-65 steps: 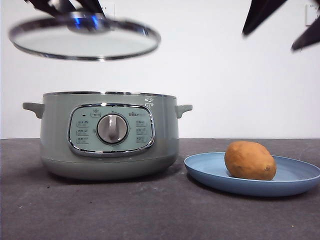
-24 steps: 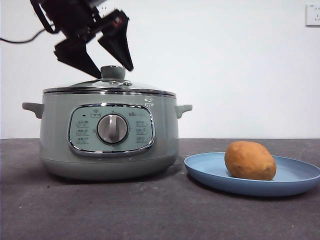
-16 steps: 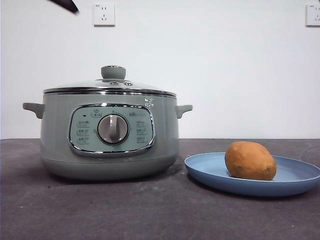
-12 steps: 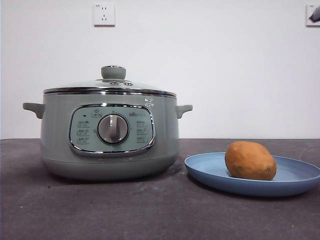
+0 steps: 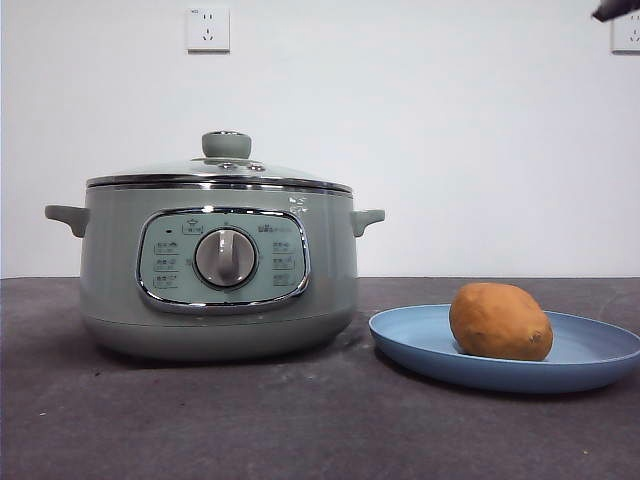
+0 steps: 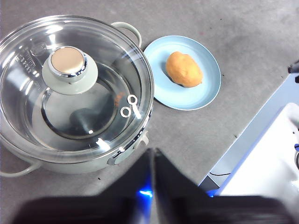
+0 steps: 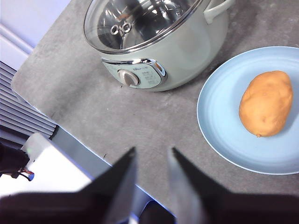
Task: Take the potato out from the steamer,put the potato on the plate,close the lid
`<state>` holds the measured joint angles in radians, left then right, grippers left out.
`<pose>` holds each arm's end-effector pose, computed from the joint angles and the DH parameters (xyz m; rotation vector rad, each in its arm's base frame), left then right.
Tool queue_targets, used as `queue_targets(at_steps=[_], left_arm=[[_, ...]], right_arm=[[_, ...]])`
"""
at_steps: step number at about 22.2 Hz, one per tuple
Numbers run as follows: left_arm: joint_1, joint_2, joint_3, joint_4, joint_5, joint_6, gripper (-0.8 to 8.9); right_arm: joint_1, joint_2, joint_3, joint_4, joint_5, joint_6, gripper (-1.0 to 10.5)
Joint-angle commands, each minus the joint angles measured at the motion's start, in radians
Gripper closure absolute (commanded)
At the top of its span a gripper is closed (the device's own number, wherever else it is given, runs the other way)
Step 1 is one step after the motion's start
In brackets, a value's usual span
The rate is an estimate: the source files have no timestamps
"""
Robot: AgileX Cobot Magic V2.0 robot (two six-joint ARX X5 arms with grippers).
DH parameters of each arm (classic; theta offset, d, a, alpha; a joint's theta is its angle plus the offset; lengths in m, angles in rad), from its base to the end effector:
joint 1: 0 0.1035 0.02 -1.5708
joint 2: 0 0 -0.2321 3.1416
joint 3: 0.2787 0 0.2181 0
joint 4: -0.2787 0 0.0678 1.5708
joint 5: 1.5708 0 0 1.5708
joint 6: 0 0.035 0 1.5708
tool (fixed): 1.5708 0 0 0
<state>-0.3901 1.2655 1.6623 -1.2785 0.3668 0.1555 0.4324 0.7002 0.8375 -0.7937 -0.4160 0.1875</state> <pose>0.1657 -0.0817 0.3837 0.1486 0.8452 -0.7750 0.1040 0.0636 0.2803 0.1640 0.7503 0.7511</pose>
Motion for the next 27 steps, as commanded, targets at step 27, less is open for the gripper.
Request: queue_targets(at_steps=[27], left_arm=[[0.403,-0.703,-0.829,1.025,-0.157,0.028,8.18]], right_arm=[[0.002,0.0,0.003,-0.001,0.003,0.002,9.5]])
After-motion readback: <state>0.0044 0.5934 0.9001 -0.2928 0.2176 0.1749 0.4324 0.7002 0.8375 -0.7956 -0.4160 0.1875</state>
